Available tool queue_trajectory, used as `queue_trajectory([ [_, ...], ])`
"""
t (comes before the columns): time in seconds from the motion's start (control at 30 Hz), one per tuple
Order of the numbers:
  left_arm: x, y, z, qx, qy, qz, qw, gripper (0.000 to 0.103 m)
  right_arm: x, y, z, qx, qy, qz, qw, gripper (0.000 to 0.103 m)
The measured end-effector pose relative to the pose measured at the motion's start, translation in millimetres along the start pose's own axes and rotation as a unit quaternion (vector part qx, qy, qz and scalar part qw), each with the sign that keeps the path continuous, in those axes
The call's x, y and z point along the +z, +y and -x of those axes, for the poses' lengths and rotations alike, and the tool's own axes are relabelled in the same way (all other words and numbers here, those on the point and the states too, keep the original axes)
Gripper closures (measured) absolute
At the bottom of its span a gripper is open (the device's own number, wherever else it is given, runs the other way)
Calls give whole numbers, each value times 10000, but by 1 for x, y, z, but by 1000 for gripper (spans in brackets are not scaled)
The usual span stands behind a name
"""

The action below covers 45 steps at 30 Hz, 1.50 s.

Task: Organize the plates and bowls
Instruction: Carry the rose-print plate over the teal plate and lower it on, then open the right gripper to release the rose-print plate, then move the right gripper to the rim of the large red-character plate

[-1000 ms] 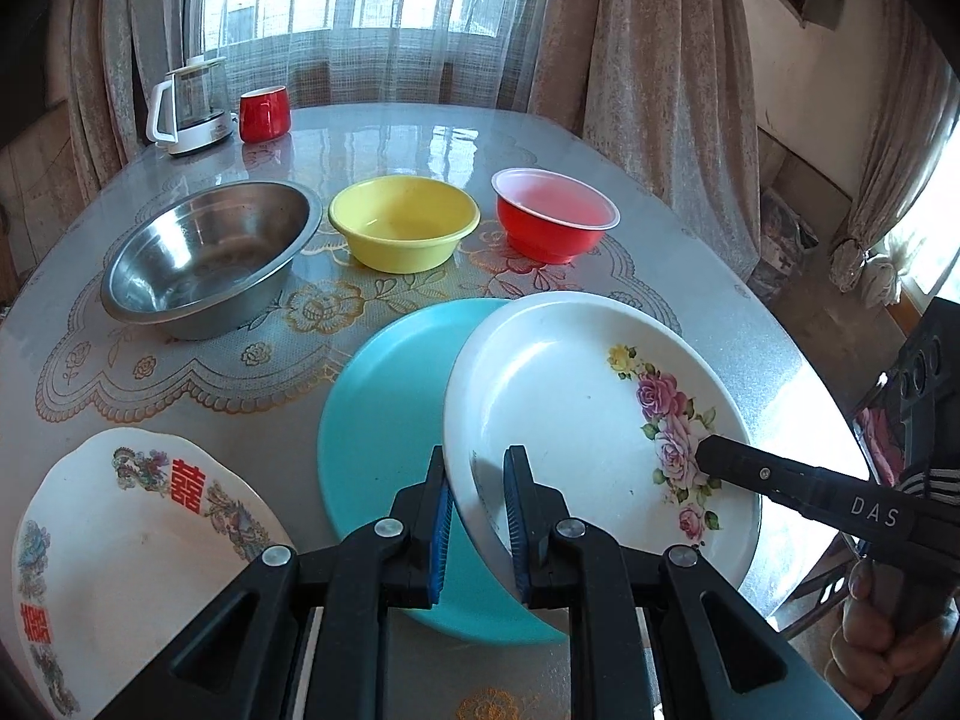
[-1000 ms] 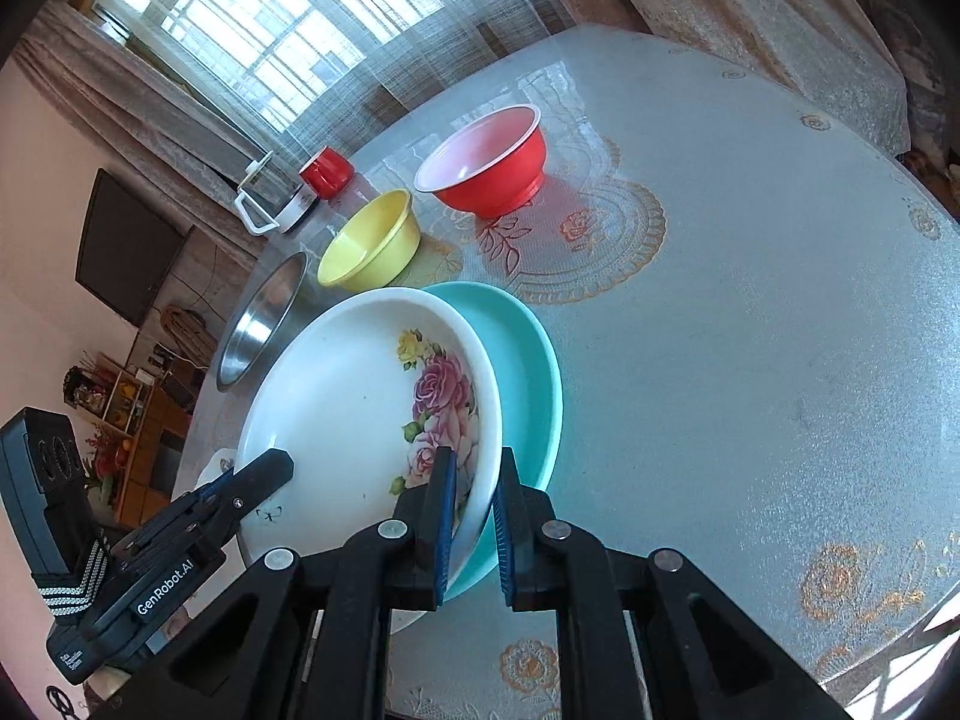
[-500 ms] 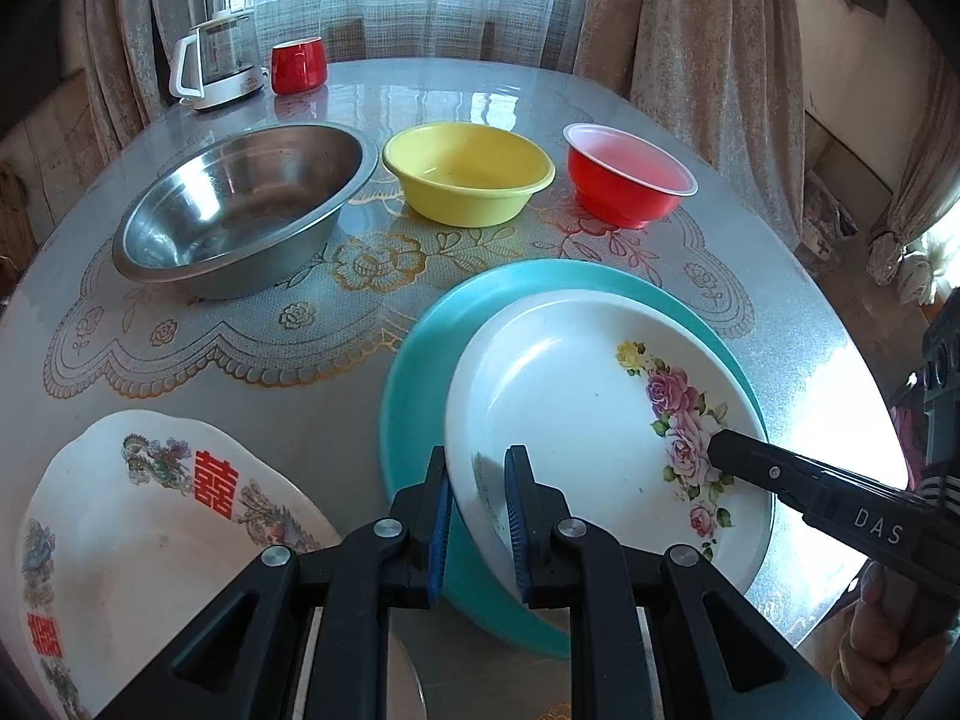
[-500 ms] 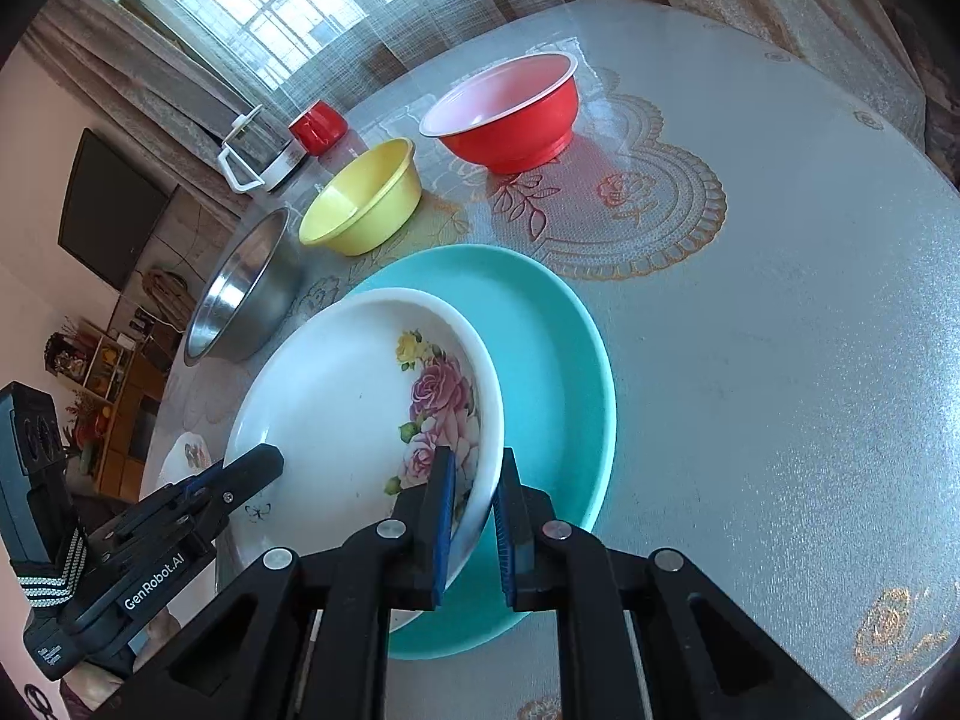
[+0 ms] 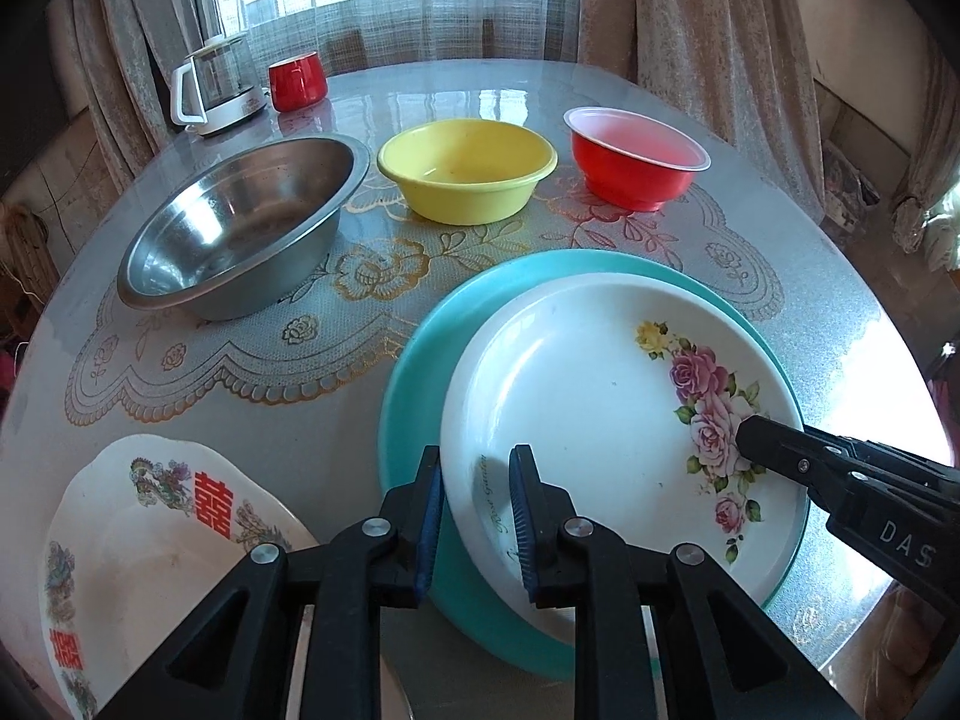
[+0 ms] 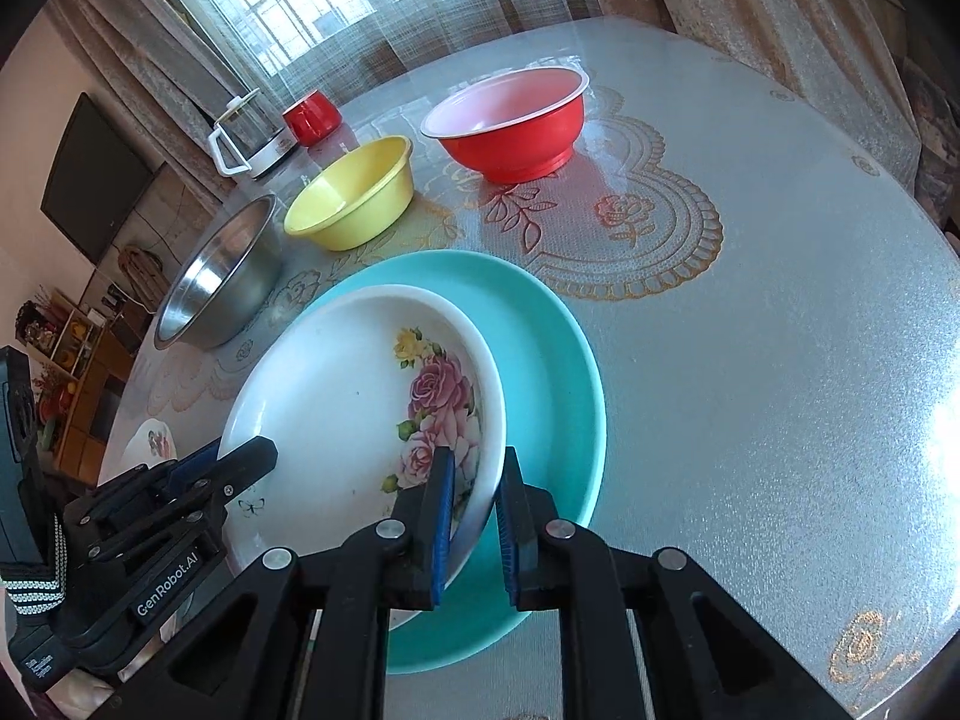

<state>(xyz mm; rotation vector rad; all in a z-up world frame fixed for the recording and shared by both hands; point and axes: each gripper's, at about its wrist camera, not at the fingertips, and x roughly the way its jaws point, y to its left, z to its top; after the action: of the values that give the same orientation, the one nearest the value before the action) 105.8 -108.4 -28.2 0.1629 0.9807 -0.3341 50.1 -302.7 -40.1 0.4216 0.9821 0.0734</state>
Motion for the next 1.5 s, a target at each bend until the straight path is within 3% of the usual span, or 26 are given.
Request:
queue_trajectory([
  [0.37,-5,-1,7,165,-174,67,9997,79,-2,6,0,-230,-127,220,9994,88],
  [0.5,-6,1,16,200,-354,112,9991,70,-2,6,0,-251,-136,205,9994,88],
  [0.63,-5,7,23,200,-459,254,9984,65,-4,10,2,-384,-190,323,9986,77],
  [0.8,-8,14,32,148,-587,365,9975,65,-3,10,8,-542,-332,335,9974,74],
  [0.97,-12,19,45,98,-745,420,9963,62,-3,22,29,-626,-883,585,9924,73],
  [1.17,-15,25,62,83,-953,487,9942,60,-6,50,65,-713,-1908,1145,9723,63],
  [1.3,-15,26,71,103,-1106,463,9927,60,-6,56,73,-393,-2001,1176,9719,63],
  [1.5,-17,29,77,90,-1177,493,9918,59,-7,53,63,182,-1518,982,9833,63],
])
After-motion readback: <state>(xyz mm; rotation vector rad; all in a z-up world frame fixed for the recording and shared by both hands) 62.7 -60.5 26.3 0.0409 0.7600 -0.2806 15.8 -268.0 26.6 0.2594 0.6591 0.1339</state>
